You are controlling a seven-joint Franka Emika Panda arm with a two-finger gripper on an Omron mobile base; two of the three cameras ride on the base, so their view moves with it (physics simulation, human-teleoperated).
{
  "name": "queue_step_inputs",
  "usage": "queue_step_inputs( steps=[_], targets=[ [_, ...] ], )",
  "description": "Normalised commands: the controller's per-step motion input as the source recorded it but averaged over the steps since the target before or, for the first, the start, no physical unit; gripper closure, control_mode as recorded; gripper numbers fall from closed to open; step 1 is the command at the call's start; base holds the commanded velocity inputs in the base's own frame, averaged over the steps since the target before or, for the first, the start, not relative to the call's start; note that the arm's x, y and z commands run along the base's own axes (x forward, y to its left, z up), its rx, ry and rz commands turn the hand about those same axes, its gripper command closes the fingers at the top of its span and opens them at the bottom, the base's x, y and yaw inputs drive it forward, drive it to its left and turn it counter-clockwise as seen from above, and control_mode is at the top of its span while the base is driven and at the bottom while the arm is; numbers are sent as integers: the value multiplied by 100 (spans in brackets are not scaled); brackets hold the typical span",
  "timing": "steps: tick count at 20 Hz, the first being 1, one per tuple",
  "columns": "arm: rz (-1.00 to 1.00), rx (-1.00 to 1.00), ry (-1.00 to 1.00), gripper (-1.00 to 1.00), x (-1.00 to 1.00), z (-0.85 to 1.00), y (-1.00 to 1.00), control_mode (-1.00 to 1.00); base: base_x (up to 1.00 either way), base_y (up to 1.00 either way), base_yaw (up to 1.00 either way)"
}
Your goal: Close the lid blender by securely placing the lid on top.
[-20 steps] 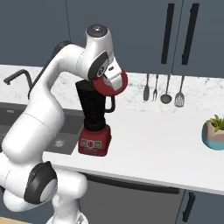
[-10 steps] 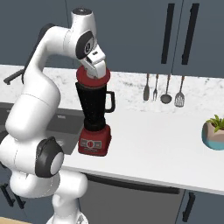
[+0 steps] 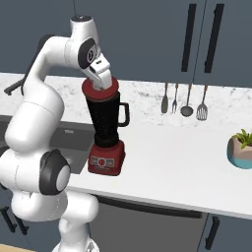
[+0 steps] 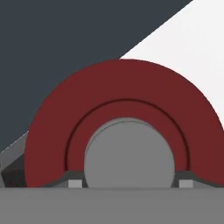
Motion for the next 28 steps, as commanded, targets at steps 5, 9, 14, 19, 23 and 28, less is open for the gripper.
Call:
queue_step_inputs(
  steps=[5, 9, 14, 19, 23, 28],
  targets=[
    [0, -6, 0, 100, 46, 0, 2, -100, 0, 0, 0],
    [1, -6, 2, 100, 24, 0, 0, -100, 0, 0, 0],
    [3, -2, 1, 100, -1, -5, 23, -100, 0, 0, 0],
    [5, -4, 0, 100, -29, -15, 32, -100, 0, 0, 0],
    [2, 0, 0, 100, 1, -1, 18, -100, 0, 0, 0],
    [0, 0, 0, 100, 32, 0, -10, -100, 0, 0, 0]
  ],
)
